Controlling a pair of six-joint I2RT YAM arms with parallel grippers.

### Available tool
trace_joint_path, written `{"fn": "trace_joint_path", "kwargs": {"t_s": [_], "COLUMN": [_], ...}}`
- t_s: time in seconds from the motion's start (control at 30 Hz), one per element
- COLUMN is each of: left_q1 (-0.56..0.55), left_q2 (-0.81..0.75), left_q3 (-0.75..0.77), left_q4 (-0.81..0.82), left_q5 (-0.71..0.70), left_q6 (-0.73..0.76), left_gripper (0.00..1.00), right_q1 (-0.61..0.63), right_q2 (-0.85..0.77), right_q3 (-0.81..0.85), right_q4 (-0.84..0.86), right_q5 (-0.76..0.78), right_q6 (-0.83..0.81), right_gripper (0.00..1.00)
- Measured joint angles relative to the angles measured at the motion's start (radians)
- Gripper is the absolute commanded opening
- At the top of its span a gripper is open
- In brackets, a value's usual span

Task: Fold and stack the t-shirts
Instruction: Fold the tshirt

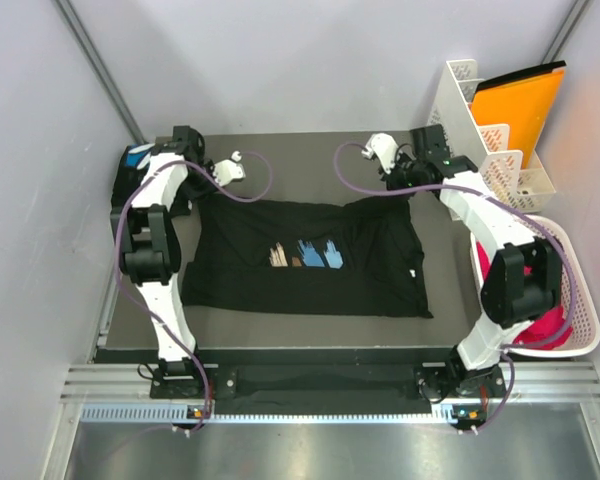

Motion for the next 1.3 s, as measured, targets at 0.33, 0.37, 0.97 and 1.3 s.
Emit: {"fn": "trace_joint_path", "kwargs": {"t_s": [0.33, 0.37, 0.97, 1.3], "left_q1": [0.000, 0.000, 0.006, 0.021], "left_q2": [-0.071, -0.083, -0.210, -0.272], "left_q3": [-0.127, -0.145, -0.299, -0.350], "left_q4": [-0.007, -0.007, -0.013, -0.021], "left_q5": [-0.008, -0.012, -0.057, -0.056], "left_q6": [0.003, 0.005, 0.028, 0.057], "left_gripper": [0.00, 0.00, 0.00, 0.00], "right_q1": [-0.038, -0.044, -0.058, -0.058], "right_q2": [-0.151, -0.162, -0.336, -0.415], "right_q3": [-0.205, -0.221, -0.336, -0.468], "right_q4": [0.012, 0.012, -0.098, -0.148], "right_q5": [0.053, 0.058, 0.037, 0.037], "right_q6": [-0.082, -0.092, -0.231, -0.278], "right_gripper": [0.00, 0.00, 0.00, 0.00]}}
